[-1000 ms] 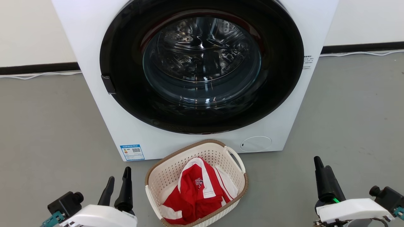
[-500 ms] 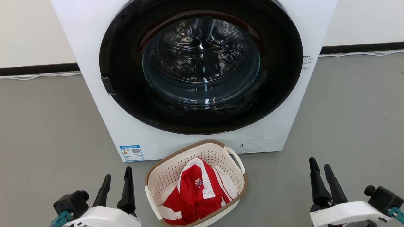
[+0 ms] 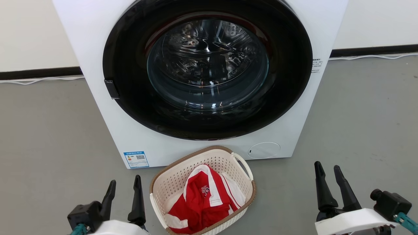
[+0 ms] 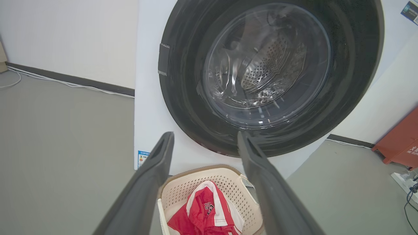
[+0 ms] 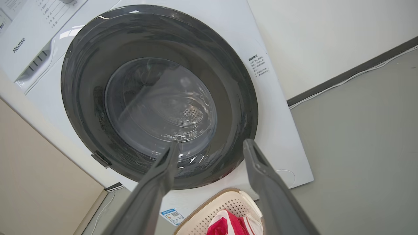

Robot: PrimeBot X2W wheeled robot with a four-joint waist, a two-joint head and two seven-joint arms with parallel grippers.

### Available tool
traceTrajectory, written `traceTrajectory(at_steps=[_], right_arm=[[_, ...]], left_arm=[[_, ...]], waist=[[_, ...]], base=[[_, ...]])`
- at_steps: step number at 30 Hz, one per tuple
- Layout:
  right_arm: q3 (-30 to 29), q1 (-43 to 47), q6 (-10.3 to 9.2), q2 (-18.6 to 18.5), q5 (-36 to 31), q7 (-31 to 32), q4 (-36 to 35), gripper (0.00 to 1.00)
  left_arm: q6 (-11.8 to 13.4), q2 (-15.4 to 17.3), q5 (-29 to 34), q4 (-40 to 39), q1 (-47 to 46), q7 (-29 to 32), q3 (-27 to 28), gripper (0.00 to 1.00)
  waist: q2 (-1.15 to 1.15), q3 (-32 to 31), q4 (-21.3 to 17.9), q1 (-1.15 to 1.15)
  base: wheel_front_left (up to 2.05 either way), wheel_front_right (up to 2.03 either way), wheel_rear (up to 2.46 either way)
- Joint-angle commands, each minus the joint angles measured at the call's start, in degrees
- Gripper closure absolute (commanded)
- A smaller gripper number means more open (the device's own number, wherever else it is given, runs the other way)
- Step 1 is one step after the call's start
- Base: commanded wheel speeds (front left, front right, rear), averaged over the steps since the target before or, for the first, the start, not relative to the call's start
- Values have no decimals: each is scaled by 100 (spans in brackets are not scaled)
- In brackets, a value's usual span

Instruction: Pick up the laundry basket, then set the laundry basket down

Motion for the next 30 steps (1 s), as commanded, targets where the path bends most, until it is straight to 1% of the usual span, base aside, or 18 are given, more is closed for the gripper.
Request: traceTrajectory(at_steps=[1,16,30], right_arm=[[141,-76,32,-64,-227,-117,-226,0],[243,-37,37,-73,-1306,-385,-365,0],[313,-18,42,-79,-2168,-604,-465,0]], left_arm=[[75,61,249,-215,-85,-98,94,0],[299,98,1325,-398,21,-367,-72,0],[409,79,2192,-527,109,-585,-151,0]], waist=[[0,-1,-2,-1],[0,6,-16,-1],[0,23,-29,-1]], base=[[0,0,0],[0,0,0],[0,0,0]])
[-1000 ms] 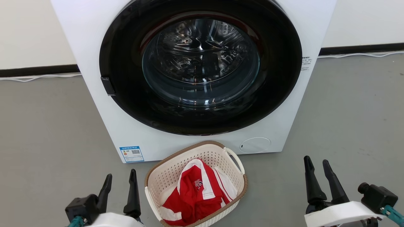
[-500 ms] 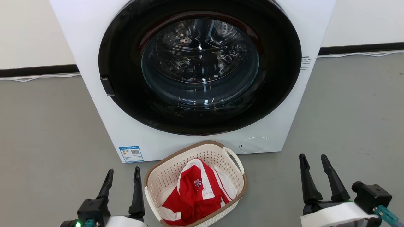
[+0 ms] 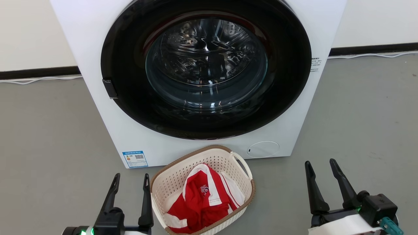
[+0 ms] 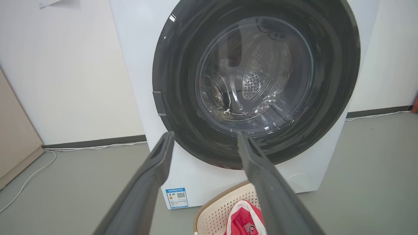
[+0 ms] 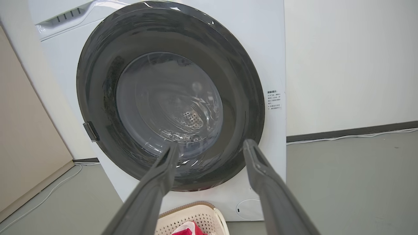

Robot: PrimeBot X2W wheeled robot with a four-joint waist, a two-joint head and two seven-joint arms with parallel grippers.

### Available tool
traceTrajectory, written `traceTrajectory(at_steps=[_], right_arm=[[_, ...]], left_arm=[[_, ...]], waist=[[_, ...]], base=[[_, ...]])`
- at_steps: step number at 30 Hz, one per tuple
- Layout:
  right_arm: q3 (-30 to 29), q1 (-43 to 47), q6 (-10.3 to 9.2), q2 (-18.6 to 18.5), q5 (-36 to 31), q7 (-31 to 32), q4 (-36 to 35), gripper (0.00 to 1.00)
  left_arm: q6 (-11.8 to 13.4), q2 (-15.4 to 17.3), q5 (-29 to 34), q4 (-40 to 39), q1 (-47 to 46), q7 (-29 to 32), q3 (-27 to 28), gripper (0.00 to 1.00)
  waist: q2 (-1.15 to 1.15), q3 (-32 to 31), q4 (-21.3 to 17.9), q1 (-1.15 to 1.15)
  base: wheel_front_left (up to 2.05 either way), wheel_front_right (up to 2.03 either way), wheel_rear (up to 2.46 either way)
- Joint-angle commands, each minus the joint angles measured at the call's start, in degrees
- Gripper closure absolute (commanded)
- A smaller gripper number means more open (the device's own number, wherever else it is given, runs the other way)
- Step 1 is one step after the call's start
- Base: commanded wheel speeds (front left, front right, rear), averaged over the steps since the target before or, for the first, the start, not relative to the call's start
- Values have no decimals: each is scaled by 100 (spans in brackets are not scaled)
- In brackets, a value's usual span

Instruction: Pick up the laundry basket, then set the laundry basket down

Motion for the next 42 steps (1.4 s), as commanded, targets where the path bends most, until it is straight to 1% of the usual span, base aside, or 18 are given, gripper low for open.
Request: traceTrajectory(at_steps=[1,3,28,34,42], right_arm=[[178,-119,41,-56,-177,-104,-190,0],[184,-117,42,-56,-251,-124,-200,0],[124,-119,42,-56,-189,-124,-181,0],[98,-237,42,-56,-193,-124,-120,0],[-14,-761,42,-56,-283,-124,220,0]], left_arm=[[70,24,198,-211,-79,-68,137,0],[70,11,267,-218,-69,-88,140,0],[-92,-104,311,-134,-56,-88,278,0],[-133,-126,299,-99,-198,-88,304,0],[-197,-213,180,56,-718,-88,373,0]], waist=[[0,1,0,0],[0,2,-1,0],[0,115,12,0],[0,401,46,0],[0,1187,146,0]], base=[[0,0,0],[0,0,0],[0,0,0],[0,0,0],[0,0,0]])
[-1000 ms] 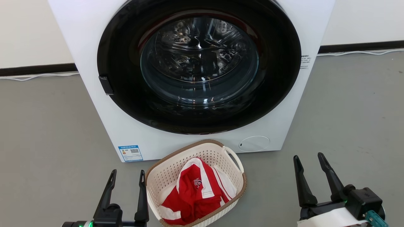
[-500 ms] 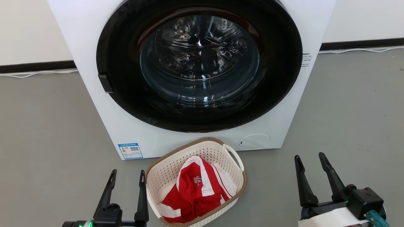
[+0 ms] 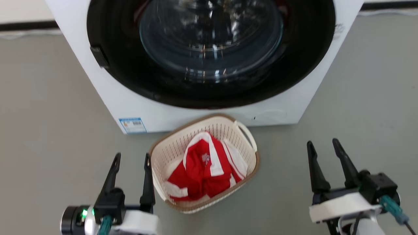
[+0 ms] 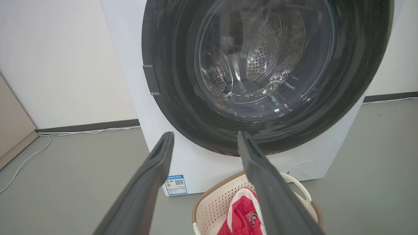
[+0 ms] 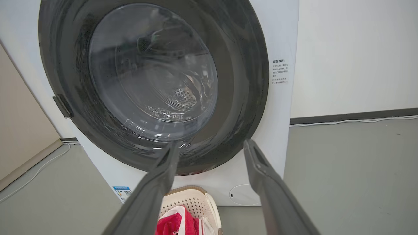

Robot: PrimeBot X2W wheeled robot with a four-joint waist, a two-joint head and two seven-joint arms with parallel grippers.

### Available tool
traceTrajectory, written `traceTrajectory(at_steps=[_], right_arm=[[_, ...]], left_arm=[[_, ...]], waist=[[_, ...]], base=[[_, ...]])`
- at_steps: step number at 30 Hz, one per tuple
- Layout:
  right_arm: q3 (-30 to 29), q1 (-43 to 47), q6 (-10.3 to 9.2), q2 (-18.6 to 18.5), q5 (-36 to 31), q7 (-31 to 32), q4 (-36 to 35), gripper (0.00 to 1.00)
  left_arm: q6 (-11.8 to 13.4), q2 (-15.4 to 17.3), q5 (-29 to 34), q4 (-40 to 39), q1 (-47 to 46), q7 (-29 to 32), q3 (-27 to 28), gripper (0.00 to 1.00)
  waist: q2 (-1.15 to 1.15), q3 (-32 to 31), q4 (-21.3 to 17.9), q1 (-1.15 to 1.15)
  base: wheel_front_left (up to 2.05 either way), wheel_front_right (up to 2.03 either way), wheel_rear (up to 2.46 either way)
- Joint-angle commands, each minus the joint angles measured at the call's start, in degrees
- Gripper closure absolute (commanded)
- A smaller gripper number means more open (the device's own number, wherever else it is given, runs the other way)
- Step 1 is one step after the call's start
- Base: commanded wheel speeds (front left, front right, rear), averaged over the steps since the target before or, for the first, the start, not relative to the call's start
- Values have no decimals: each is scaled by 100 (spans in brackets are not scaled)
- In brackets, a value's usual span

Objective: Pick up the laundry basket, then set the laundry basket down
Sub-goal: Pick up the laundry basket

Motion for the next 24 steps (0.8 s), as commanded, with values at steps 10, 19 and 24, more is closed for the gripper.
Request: traceTrajectory(at_steps=[10,19,24], right_arm=[[-124,-1358,41,-50,-348,-61,609,0],[-363,-2413,41,-50,-655,-61,1345,0],[-463,-2753,41,-50,-830,-61,1941,0]], left_arm=[[-93,-116,-151,197,-1316,-36,130,0],[-2,-139,-388,291,-2144,-36,-185,0],[98,-140,-552,362,-2364,-36,-425,0]], waist=[[0,1675,297,0],[0,2686,592,0],[0,2912,750,0]], base=[[0,0,0],[0,0,0],[0,0,0]])
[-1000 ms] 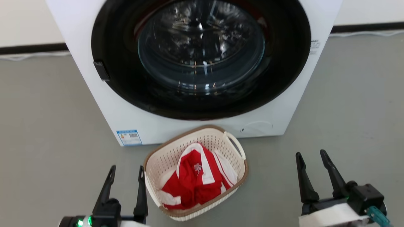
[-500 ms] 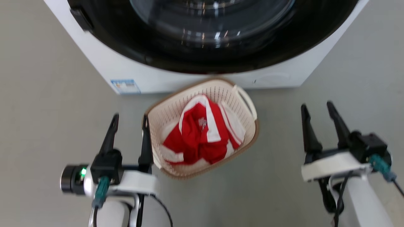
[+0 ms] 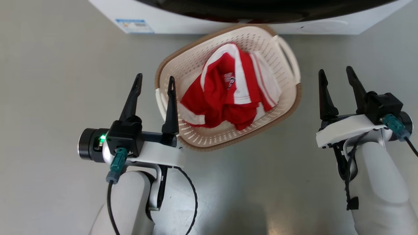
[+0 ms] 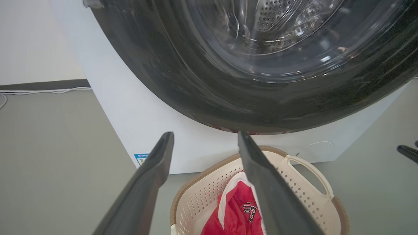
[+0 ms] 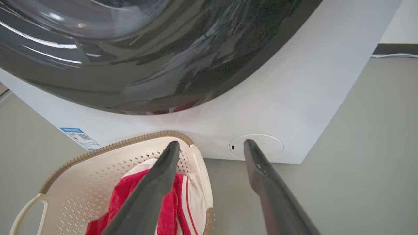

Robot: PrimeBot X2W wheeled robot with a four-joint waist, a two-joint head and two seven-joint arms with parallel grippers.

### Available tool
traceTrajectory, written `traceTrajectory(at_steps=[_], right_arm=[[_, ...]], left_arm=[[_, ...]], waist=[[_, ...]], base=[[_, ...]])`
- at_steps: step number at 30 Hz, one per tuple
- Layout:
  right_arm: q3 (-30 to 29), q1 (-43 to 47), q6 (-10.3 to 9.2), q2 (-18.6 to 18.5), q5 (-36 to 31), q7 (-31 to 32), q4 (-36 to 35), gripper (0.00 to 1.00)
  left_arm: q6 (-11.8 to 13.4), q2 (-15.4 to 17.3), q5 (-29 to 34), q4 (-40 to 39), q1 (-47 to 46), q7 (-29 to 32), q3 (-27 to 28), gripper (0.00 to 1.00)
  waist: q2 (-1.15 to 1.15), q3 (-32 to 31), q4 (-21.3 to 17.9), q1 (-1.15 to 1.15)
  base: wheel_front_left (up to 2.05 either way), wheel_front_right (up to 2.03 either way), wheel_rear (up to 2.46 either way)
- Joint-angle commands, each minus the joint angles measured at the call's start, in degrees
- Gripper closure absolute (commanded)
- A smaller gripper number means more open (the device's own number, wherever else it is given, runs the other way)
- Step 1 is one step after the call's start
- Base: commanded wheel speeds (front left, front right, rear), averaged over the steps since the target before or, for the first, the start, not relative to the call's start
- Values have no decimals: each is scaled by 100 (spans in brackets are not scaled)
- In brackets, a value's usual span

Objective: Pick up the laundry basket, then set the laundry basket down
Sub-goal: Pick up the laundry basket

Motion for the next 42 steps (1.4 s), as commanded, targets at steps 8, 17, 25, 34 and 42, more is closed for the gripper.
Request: traceTrajectory(at_steps=[8,17,25,34,42], right_arm=[[-187,-626,37,39,-368,-55,1016,0],[-558,-1229,37,39,-883,-55,1788,0],[-922,-1667,37,39,-1385,-55,2293,3],[-1489,-1954,37,39,-2062,-55,2635,16],[-1819,-2108,37,34,-2516,-55,2750,64]], left_arm=[[228,69,-292,-148,-302,-32,-236,0],[308,69,-403,-288,-405,-32,-514,0],[377,69,-450,-410,-473,-32,-715,0],[421,69,-462,-554,-433,-32,-845,0],[472,69,-482,-608,-399,-32,-889,0]], waist=[[0,485,379,0],[0,827,592,0],[0,1043,745,0],[0,1192,890,0],[0,1257,943,-1]], base=[[0,0,0],[0,0,0],[0,0,0],[0,0,0],[0,0,0]])
